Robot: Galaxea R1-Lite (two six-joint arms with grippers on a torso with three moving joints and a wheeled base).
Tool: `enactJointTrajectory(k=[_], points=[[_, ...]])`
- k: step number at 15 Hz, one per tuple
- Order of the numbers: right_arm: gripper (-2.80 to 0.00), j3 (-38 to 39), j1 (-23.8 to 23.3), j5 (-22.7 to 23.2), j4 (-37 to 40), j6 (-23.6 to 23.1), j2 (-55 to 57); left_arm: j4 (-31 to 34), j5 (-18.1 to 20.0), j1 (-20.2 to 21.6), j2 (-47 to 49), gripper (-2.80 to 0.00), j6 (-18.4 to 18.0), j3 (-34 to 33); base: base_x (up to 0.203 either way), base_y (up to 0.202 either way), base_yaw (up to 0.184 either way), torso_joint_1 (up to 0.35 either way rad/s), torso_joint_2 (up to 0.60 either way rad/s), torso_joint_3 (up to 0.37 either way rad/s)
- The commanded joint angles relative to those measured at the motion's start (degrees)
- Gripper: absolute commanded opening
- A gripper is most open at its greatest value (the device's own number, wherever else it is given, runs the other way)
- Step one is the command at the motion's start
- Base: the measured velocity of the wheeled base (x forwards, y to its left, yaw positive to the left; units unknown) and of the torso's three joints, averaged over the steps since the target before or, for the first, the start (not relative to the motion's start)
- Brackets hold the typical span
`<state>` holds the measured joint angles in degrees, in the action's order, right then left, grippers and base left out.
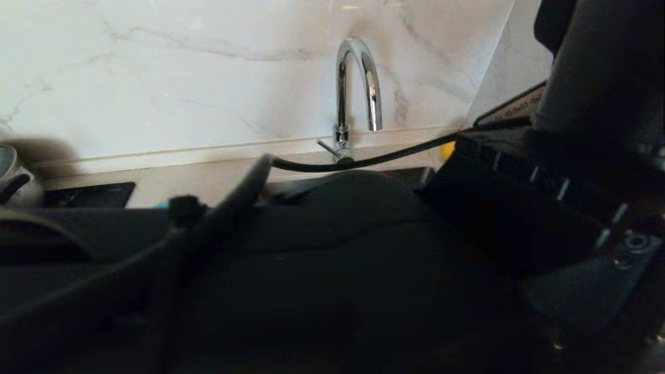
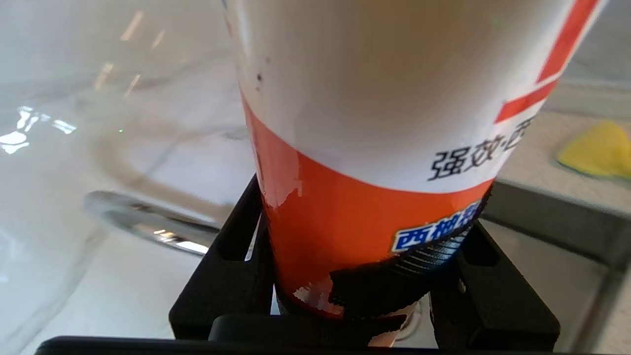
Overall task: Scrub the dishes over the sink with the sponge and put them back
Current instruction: Squeeze it onto the sponge
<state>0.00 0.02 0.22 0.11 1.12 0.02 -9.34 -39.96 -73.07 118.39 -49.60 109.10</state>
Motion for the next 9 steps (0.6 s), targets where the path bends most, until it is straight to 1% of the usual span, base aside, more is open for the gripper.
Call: enactJointTrajectory(k=[1, 3, 7, 9], points=[[-2.80, 0.0, 0.0, 0.0, 0.0, 0.0, -0.1, 0.0, -0.3, -0.4, 2.7, -2.80, -0.2, -0.3, 0.000, 0.000, 0.000, 0.000, 0.00, 0.000], [-2.80, 0.0, 0.0, 0.0, 0.0, 0.0, -0.1, 0.2, -0.3, -0.7, 3.2, -2.80, -0.4, -1.8, 0.000, 0.000, 0.000, 0.000, 0.00, 0.000], [-2.80, 0.0, 0.0, 0.0, 0.0, 0.0, -0.1, -0.5, -0.2, -0.9, 2.6, -2.80, 0.1, -9.1, 0.000, 0.000, 0.000, 0.000, 0.00, 0.000], [-2.80, 0.0, 0.0, 0.0, 0.0, 0.0, -0.1, -0.7, -0.3, -1.5, 2.6, -2.80, 0.1, -10.5, 0.000, 0.000, 0.000, 0.000, 0.00, 0.000]])
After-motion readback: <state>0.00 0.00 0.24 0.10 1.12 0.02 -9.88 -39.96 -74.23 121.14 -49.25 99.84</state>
